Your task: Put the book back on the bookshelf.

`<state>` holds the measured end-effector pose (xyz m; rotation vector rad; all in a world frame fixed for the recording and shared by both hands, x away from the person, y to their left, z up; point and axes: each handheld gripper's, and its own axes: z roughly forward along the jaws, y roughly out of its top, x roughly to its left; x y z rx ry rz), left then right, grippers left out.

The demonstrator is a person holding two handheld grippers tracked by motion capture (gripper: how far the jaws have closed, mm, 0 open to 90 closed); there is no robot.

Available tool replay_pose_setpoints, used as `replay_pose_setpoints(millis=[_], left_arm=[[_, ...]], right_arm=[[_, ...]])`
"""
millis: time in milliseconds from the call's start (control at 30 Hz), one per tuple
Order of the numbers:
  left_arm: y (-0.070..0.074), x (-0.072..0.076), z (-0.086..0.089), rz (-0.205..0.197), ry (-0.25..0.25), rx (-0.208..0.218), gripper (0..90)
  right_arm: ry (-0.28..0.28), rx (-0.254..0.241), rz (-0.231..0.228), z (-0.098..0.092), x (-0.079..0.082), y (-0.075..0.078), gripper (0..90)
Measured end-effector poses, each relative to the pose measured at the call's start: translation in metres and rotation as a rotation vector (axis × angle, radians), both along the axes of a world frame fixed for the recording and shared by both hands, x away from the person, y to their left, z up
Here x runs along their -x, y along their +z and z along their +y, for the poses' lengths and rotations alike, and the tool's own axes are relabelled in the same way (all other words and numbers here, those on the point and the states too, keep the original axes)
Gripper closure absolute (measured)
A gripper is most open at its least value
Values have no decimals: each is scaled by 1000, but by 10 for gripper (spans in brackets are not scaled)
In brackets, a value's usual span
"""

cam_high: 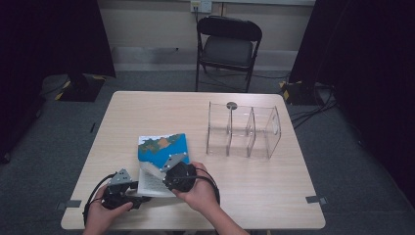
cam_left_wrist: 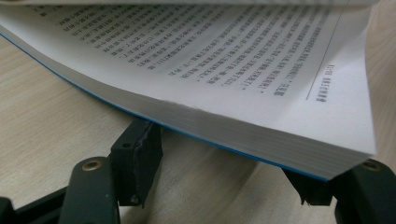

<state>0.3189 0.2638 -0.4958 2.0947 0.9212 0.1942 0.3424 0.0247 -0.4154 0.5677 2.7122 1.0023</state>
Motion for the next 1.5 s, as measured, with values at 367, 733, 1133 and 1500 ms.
replay_pose_setpoints(millis=[367, 733, 1133, 1500], left_arm=[[2, -3, -3, -19, -23, 14, 348], [4, -3, -3, -29, -23, -3, 350], [2, -3, -5, -8, -33, -31, 351], [5, -3, -6, -9, -35, -39, 352]], right_arm=[[-12, -35, 5, 0, 6, -23, 721], [-9, -85, 17, -3, 8, -31, 679], [-2, -181, 77, -8, 9, -46, 473], [57, -279, 0, -13, 12, -62, 285]])
